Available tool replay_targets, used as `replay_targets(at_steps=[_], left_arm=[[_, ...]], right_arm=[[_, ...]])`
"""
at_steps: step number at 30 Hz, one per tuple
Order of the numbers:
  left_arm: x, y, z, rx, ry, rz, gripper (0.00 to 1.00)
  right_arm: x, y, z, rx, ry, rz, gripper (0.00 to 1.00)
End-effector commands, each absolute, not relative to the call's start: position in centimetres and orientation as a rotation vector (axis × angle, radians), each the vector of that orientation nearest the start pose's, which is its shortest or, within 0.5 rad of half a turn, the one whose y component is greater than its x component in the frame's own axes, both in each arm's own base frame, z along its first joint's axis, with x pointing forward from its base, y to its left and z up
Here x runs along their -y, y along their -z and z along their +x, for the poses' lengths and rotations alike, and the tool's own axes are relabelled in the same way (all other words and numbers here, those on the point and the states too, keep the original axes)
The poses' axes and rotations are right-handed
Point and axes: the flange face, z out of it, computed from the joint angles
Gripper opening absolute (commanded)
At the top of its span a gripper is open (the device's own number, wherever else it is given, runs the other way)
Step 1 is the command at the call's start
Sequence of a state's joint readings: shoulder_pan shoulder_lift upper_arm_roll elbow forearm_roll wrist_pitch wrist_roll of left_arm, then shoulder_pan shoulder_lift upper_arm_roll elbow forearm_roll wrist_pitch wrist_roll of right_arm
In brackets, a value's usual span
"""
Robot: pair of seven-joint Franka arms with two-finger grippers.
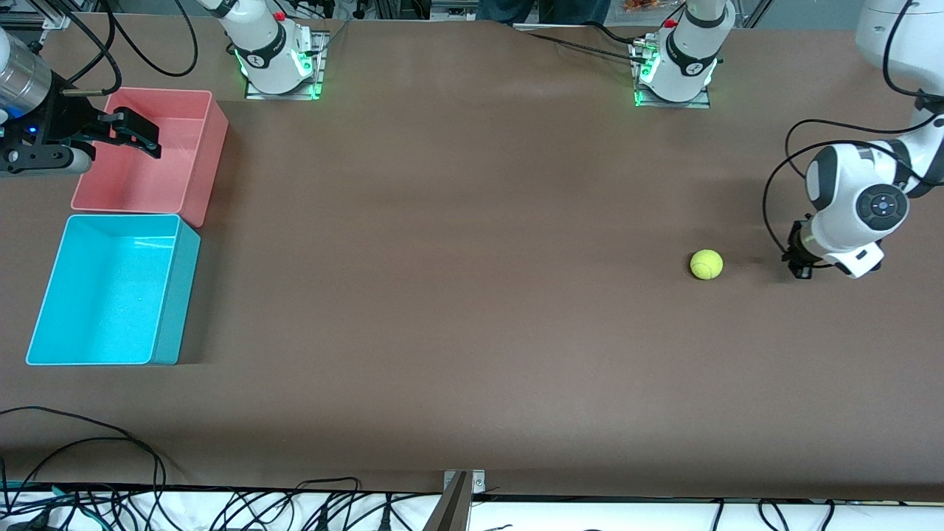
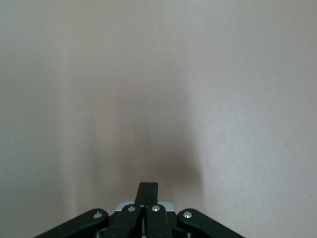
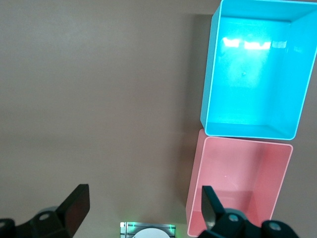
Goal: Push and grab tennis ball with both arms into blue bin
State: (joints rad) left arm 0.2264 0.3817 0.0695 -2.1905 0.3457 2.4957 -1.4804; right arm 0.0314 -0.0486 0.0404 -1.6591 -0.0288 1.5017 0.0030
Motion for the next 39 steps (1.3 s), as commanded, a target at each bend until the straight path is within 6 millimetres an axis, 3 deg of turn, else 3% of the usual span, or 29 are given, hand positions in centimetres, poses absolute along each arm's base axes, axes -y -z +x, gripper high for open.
replay_targets(at_steps=[1, 4, 12, 14, 17, 21, 27, 32, 39], left_arm=[[-15.5, -20.8, 52.6, 1.949, 0.114, -2.152, 0.0], [-13.8, -20.0, 52.1, 1.97, 0.094, -2.136, 0.0], [-0.4, -18.7, 51.7, 2.133, 0.05, -2.056, 0.0], [2.3, -18.9, 51.7, 2.157, 0.044, -2.051, 0.0], [4.2, -19.3, 51.7, 2.145, 0.034, -2.066, 0.0], [3.8, -19.9, 51.9, 2.122, 0.037, -2.081, 0.0], [-1.8, -22.4, 52.9, 2.003, 0.055, -2.213, 0.0], [-4.1, -24.7, 54.7, 1.847, 0.058, -2.329, 0.0], [-5.2, -29.6, 58.0, 1.646, 0.019, -2.5, 0.0]], right_arm=[[-3.8, -61.3, 52.4, 0.105, -0.171, -3.157, 1.0], [-3.8, -61.3, 52.4, 0.105, -0.171, -3.157, 1.0], [-3.9, -61.3, 52.4, 0.105, -0.171, -3.157, 1.0], [-3.9, -61.3, 52.4, 0.105, -0.171, -3.157, 1.0], [-3.9, -61.3, 52.4, 0.105, -0.173, -3.157, 1.0], [-3.9, -61.2, 52.4, 0.105, -0.178, -3.157, 1.0], [-4.1, -61.2, 52.3, 0.11, -0.181, -3.159, 1.0], [-4.0, -61.2, 52.4, 0.108, -0.181, -3.157, 1.0], [-3.8, -61.2, 52.3, 0.103, -0.183, -3.157, 1.0]])
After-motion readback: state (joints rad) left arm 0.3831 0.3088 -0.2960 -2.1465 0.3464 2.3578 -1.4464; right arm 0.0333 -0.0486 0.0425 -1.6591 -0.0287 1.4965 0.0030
